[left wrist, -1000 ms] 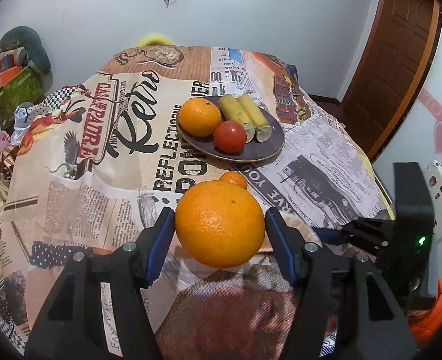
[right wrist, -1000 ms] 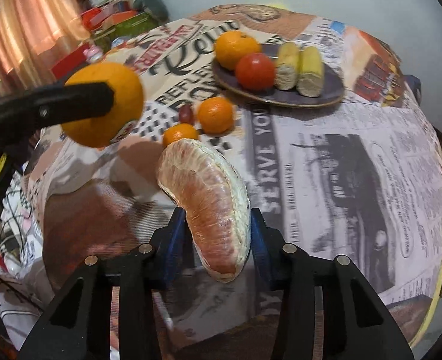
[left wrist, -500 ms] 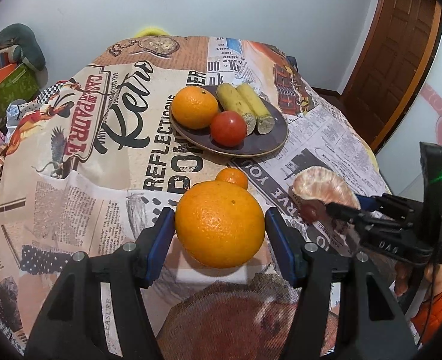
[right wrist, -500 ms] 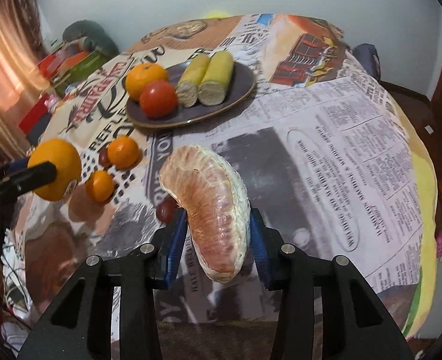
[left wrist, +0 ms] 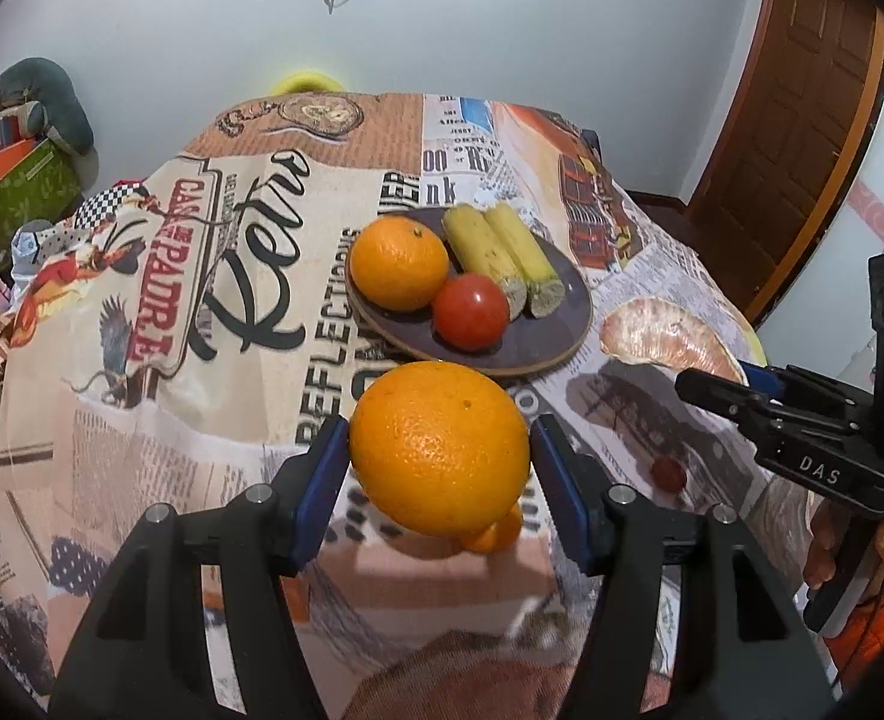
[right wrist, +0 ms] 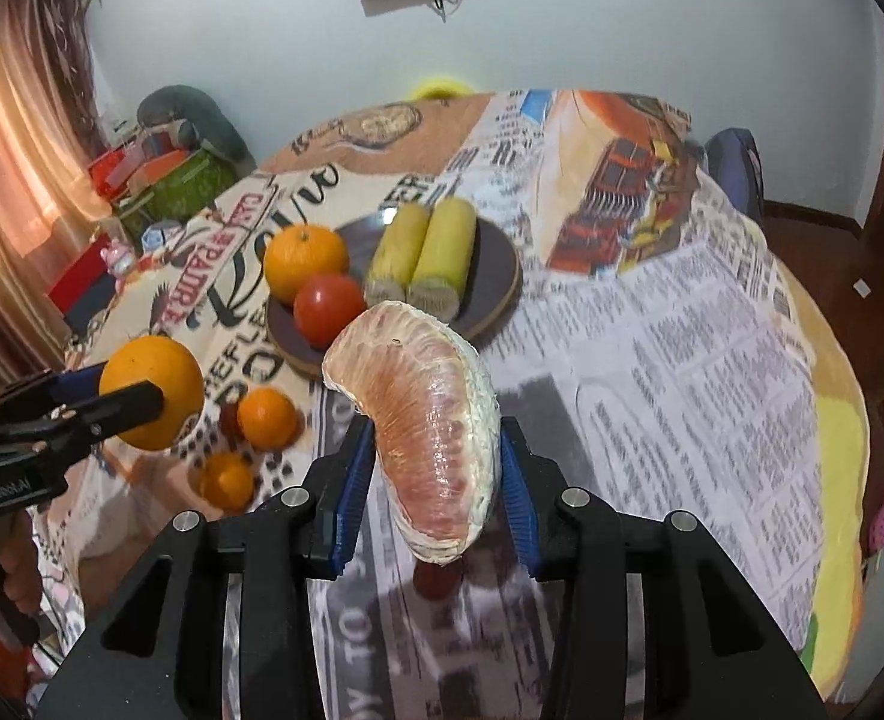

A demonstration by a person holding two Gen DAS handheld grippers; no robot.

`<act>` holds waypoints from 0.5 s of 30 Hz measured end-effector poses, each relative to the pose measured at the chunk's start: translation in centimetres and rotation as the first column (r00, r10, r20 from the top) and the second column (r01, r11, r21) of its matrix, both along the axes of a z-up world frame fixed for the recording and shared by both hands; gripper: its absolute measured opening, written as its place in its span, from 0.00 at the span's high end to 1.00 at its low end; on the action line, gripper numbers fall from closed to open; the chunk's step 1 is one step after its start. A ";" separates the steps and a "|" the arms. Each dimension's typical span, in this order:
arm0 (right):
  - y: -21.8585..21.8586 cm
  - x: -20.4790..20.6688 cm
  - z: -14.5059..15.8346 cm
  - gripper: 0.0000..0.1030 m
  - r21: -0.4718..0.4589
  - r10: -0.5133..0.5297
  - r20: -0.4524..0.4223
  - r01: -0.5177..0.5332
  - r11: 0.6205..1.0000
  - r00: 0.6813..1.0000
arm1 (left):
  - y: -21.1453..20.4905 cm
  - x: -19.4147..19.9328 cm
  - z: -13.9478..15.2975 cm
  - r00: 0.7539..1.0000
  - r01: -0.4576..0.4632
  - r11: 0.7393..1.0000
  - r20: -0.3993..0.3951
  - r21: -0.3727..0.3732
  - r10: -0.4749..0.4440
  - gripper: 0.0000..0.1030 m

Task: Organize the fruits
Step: 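Carry the pomelo segment toward the plate with the right tool while the left tool holds the orange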

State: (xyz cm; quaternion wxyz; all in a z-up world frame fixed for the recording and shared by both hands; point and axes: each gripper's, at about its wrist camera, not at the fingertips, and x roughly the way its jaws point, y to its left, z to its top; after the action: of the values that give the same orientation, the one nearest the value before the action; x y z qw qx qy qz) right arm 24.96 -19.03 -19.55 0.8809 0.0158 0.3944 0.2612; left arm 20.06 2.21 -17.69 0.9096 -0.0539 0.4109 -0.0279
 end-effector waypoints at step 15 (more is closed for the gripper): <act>1.3 5.0 2.2 0.64 0.025 -0.012 0.076 0.011 1.000 0.997 | 0.7 6.6 1.7 0.999 0.000 1.000 0.049 0.017 -0.001 0.40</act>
State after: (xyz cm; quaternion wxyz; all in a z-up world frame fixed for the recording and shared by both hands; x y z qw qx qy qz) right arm 29.92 -17.69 -17.32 0.8965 0.0187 0.3573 0.2613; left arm 26.66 2.87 -16.01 0.9198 -0.0452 0.3889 -0.0259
